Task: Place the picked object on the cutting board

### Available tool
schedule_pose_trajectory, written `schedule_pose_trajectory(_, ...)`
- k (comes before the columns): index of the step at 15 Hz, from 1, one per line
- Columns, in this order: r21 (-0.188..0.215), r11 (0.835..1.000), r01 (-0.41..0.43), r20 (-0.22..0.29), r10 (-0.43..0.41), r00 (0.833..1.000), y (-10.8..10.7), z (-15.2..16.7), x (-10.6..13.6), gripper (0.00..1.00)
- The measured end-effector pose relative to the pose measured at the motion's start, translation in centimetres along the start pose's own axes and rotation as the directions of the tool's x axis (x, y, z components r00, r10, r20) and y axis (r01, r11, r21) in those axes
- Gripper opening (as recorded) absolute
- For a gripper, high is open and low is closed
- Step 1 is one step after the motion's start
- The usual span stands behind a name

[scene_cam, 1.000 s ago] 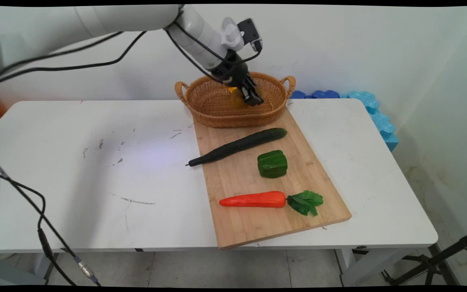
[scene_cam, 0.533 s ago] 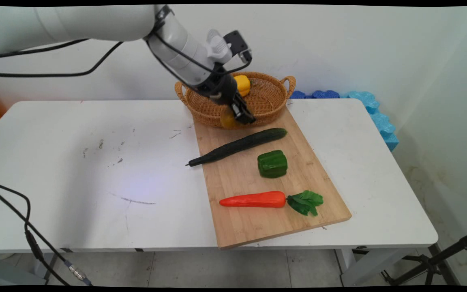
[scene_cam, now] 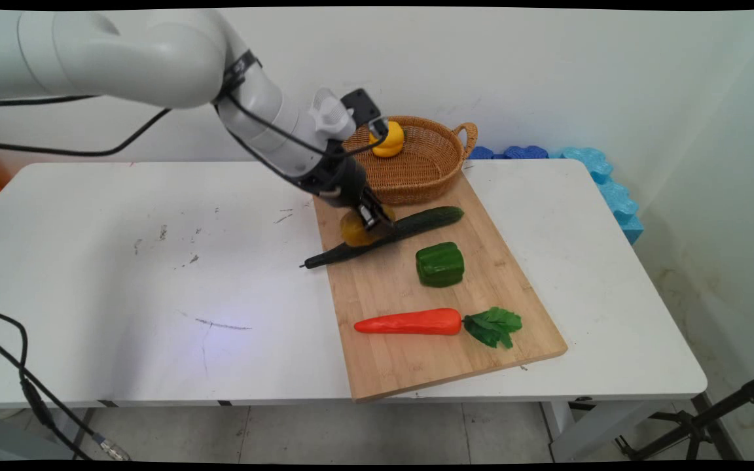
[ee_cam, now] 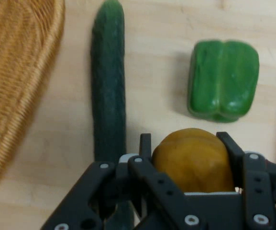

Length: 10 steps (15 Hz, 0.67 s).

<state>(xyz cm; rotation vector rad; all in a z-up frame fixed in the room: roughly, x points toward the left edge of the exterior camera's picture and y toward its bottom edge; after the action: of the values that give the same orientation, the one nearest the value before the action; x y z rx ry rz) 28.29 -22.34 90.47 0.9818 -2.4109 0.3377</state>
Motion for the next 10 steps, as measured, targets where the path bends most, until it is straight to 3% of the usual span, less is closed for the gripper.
schedule_pose_trajectory(10, -0.019, 0.999, 0.044, 0.017, -0.043, 0.999, 1.6, 3.1, -3.8, 0.0)
